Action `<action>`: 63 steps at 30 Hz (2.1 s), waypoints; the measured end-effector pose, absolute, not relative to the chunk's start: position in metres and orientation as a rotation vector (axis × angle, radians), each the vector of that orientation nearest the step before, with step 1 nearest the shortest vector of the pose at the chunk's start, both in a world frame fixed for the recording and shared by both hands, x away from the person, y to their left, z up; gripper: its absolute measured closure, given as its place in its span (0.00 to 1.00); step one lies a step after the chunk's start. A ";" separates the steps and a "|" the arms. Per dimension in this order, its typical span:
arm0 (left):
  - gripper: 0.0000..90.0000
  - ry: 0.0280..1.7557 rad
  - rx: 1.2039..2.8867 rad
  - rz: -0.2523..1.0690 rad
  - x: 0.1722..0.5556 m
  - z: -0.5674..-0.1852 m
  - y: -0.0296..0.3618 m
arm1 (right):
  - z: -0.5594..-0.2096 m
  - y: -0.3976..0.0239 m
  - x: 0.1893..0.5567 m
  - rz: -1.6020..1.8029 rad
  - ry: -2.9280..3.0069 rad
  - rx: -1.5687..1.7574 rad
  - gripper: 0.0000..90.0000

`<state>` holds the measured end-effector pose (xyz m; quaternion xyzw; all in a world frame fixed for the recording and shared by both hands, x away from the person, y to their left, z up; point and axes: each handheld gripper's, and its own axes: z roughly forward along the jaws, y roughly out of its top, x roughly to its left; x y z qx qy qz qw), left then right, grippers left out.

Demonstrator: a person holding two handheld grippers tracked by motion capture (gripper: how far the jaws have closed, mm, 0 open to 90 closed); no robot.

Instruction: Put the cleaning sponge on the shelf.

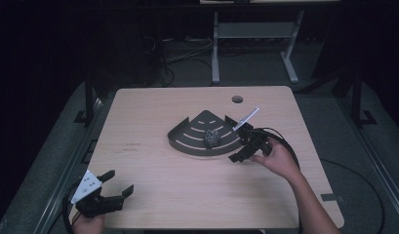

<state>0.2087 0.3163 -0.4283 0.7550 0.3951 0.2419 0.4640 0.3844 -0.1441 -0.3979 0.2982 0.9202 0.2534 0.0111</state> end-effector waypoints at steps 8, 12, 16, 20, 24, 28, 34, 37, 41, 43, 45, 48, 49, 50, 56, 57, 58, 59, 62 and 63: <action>0.15 0.964 1.862 0.592 0.209 -0.428 0.315 | -0.402 -0.150 0.375 0.801 2.868 0.923 0.18; 0.15 0.967 1.862 0.593 0.209 -0.428 0.315 | -0.404 -0.152 0.370 0.790 2.868 0.924 0.17; 0.15 0.966 1.865 0.592 0.209 -0.429 0.314 | -0.408 -0.156 0.366 0.800 2.864 0.928 0.17; 0.15 0.964 1.867 0.594 0.209 -0.429 0.314 | -0.411 -0.159 0.361 0.803 2.868 0.932 0.18; 0.15 0.964 1.869 0.594 0.209 -0.429 0.313 | -0.412 -0.162 0.355 0.811 2.861 0.930 0.18; 0.15 0.964 1.871 0.594 0.209 -0.429 0.313 | -0.412 -0.163 0.352 0.797 2.866 0.926 0.18; 0.15 0.963 1.872 0.593 0.209 -0.429 0.312 | -0.418 -0.168 0.345 0.814 2.868 0.934 0.17; 0.15 0.960 1.875 0.593 0.209 -0.429 0.312 | -0.421 -0.170 0.343 0.813 2.870 0.935 0.17; 0.15 0.960 1.876 0.591 0.209 -0.429 0.311 | -0.423 -0.173 0.337 0.827 2.865 0.931 0.17; 0.15 0.959 1.876 0.596 0.209 -0.429 0.311 | -0.424 -0.175 0.334 0.833 2.859 0.928 0.17; 0.15 0.955 1.879 0.593 0.209 -0.429 0.310 | -0.425 -0.177 0.332 0.839 2.860 0.933 0.17; 0.15 0.957 1.881 0.594 0.209 -0.429 0.310 | -0.427 -0.180 0.327 0.843 2.858 0.933 0.17; 0.15 0.957 1.881 0.592 0.209 -0.429 0.310 | -0.427 -0.181 0.326 0.842 2.859 0.934 0.17; 0.15 0.956 1.882 0.592 0.209 -0.429 0.310 | -0.428 -0.182 0.324 0.840 2.857 0.940 0.17; 0.15 0.956 1.883 0.591 0.209 -0.429 0.310 | -0.431 -0.189 0.316 0.863 2.845 0.946 0.17; 0.15 0.956 1.881 0.591 0.209 -0.429 0.309 | -0.432 -0.190 0.315 0.864 2.848 0.946 0.17; 0.15 0.956 1.881 0.592 0.209 -0.429 0.309 | -0.433 -0.190 0.313 0.863 2.850 0.943 0.17; 0.15 0.955 1.880 0.592 0.209 -0.429 0.309 | -0.433 -0.191 0.312 0.859 2.848 0.943 0.17; 0.15 0.956 1.880 0.592 0.209 -0.429 0.308 | -0.435 -0.193 0.308 0.862 2.846 0.948 0.17; 0.15 0.956 1.880 0.592 0.209 -0.429 0.308 | -0.436 -0.194 0.307 0.862 2.844 0.952 0.17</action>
